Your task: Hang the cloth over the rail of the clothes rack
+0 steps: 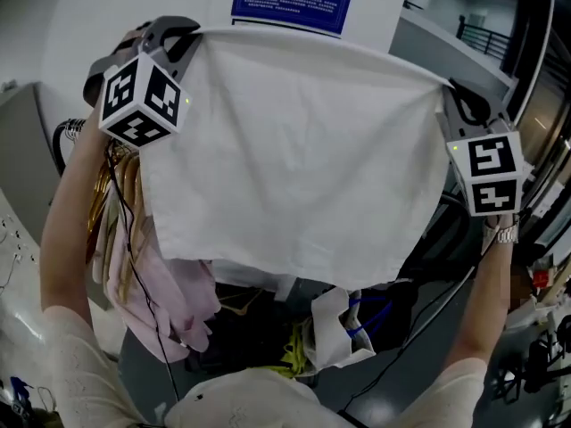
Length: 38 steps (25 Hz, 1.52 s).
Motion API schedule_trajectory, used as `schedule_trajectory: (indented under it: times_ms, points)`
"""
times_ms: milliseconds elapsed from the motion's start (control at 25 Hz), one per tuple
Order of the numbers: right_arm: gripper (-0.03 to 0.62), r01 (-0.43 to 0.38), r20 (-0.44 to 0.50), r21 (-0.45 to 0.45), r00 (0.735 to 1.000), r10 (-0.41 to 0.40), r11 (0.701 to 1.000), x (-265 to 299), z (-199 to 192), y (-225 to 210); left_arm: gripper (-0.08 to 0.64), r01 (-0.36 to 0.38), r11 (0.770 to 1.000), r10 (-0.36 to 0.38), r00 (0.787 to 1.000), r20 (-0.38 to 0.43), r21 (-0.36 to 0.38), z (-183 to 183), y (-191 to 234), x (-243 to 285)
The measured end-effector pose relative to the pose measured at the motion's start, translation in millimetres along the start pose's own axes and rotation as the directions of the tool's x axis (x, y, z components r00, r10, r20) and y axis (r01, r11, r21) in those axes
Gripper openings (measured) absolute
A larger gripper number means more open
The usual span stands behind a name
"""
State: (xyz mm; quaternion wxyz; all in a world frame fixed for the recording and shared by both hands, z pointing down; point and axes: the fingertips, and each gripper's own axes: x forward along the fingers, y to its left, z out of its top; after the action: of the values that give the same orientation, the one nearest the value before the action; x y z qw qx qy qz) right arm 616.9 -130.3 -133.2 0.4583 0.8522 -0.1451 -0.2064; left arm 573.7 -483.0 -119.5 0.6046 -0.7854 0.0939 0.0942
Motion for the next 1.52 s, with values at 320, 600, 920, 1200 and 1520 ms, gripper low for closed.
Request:
schedule_trajectory:
  times_ms: [320, 600, 920, 1200, 1520]
  points:
    - [0.021, -0.137, -0.069, 0.049, 0.988, 0.140, 0.989, 58.4, -44.3, 49.8, 0.015, 0.073, 0.997, -0.073, 0.996, -0.044, 0.016, -32.3, -58.2, 30.0]
    - [0.021, -0.195, -0.120, 0.058, 0.972, 0.201, 0.979, 76.9, -63.6, 64.9, 0.017, 0.151, 0.988, -0.147, 0.986, -0.081, 0.042, -38.6, -73.1, 51.4]
    - [0.134, -0.280, -0.198, -0.045, 0.943, 0.267, 0.959, 90.9, -84.1, 92.4, 0.123, 0.324, 0.946, -0.320, 0.939, -0.128, 0.007, -62.3, -105.1, 61.8]
    - [0.179, -0.342, -0.158, -0.028, 0.929, 0.334, 0.939, 89.3, -79.2, 108.1, 0.160, 0.271, 0.961, -0.264, 0.958, -0.113, 0.050, -57.3, -98.2, 61.1]
    - [0.187, -0.627, -0.265, -0.062, 0.760, 0.593, 0.777, 67.2, -104.3, 135.3, 0.160, 0.268, 0.962, -0.261, 0.958, -0.121, 0.048, -58.3, -97.7, 61.2]
